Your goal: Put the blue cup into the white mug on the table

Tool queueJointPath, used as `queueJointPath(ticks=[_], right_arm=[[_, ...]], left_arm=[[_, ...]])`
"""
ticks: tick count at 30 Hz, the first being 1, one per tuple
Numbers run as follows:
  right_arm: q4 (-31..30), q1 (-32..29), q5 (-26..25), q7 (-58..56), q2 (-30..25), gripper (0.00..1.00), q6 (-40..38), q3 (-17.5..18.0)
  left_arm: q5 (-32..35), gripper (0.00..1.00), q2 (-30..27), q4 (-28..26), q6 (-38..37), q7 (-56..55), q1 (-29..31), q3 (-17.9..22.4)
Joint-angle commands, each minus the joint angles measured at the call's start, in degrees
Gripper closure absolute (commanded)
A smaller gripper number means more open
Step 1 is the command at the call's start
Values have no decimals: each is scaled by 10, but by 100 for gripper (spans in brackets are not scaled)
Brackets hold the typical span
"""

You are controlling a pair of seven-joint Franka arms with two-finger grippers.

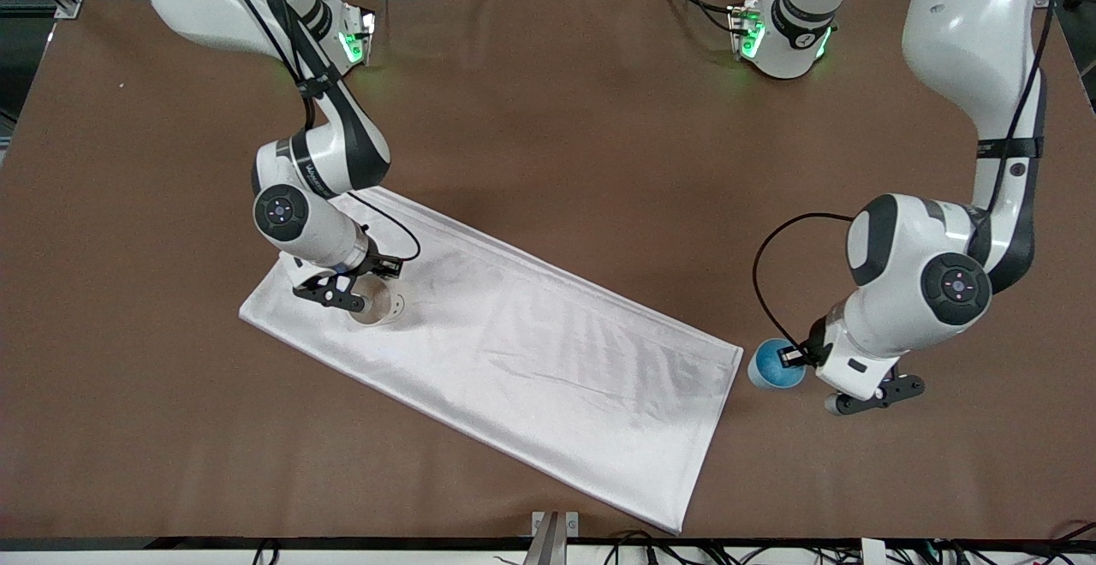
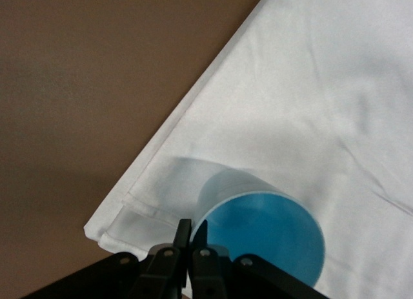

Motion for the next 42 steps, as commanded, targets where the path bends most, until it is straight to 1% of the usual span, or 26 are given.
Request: queueJointPath(ticks=[1, 3, 5, 9, 12, 14, 17, 24, 27, 31, 33, 38, 42], right_arm=[[39, 0, 4, 17, -38, 100, -94, 4], [63, 2, 4, 37, -44, 100, -135, 7], [89, 5, 5, 59, -50, 100, -174, 21], [157, 5, 6, 101, -52, 100, -253, 48], [188, 5, 12, 127, -51, 100, -271, 75], [190, 6, 30, 146, -49, 100, -266, 94], [189, 18, 45, 180, -46, 100, -229, 107], [166, 96, 43, 264, -39, 100, -173, 108], [142, 120, 43, 268, -39, 100, -155, 108], [104, 149, 43, 273, -38, 100, -111, 110], [90, 173, 43, 278, -32, 100, -88, 109], [87, 201, 37, 302, -20, 100, -71, 109], [87, 217, 6, 309, -14, 100, -68, 108]], left_arm=[[10, 100, -9, -17, -16, 35, 5, -6], [11, 100, -10, -25, -22, 39, 3, -7], [12, 100, -11, -34, -22, 42, 0, -8], [16, 100, -30, -66, -22, 42, -3, -17], [18, 100, -42, -92, -19, 43, -3, -18], [18, 100, -49, -100, -18, 46, -3, -18], [18, 100, -56, -115, -18, 46, -3, -21], [18, 100, -71, -137, -15, 46, -2, -24], [18, 100, -71, -139, -15, 46, 0, -24], [18, 100, -71, -139, -15, 46, 1, -24], [18, 100, -71, -139, -14, 46, 2, -24], [18, 100, -70, -139, -10, 46, 3, -24], [18, 100, -71, -139, -10, 46, 3, -24]])
